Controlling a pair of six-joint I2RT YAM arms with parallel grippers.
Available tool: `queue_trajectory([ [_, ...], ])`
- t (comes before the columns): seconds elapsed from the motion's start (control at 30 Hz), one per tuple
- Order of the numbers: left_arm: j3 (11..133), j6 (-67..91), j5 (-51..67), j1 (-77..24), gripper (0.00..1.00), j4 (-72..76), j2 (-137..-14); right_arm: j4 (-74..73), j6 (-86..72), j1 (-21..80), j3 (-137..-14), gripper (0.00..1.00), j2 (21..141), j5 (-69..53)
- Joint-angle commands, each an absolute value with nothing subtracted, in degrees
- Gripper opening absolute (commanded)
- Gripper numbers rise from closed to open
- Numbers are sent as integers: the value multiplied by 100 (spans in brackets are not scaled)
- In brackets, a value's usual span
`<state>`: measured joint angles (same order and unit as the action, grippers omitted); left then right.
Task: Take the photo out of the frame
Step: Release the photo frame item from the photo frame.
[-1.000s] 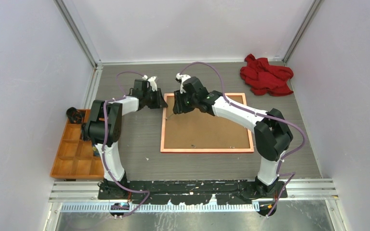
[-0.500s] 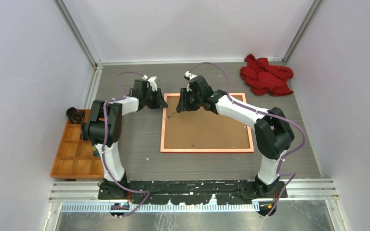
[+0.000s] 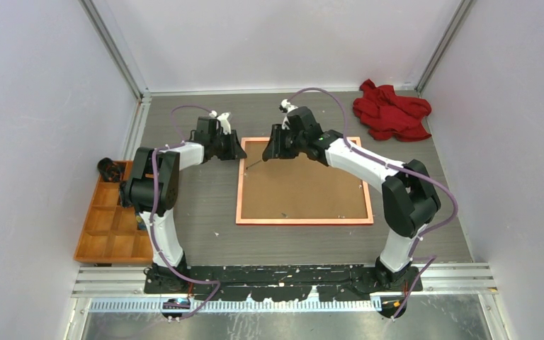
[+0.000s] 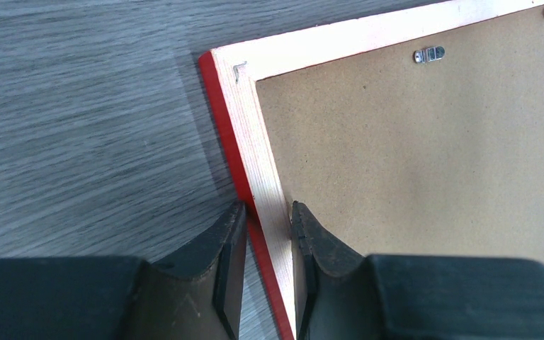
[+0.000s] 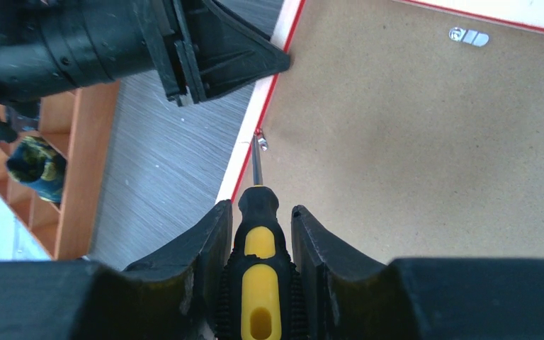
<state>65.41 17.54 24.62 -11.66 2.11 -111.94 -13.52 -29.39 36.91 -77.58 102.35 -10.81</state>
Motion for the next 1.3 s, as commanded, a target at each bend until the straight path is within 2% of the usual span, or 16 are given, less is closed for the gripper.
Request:
queue_trajectory([
  [0.0,6373,1500,2309,-1204,24,-26,-11203,-775,-3194,3668,-7733,1,9844,-1540],
  [0.5,6372,1491,2330,-1204,24,-26,-11200,-1110,-2921,3735,-7855,1,10301,-1065],
  [0.8,6363,1494,2337,-1204,24,-26,-11189,-1039,-3013,3740,-7838,1,10471,-1291],
  [1.27,6363,1481,2339,-1204,24,-21,-11197,-991,-2954,3735,-7814,1,10110,-1286],
])
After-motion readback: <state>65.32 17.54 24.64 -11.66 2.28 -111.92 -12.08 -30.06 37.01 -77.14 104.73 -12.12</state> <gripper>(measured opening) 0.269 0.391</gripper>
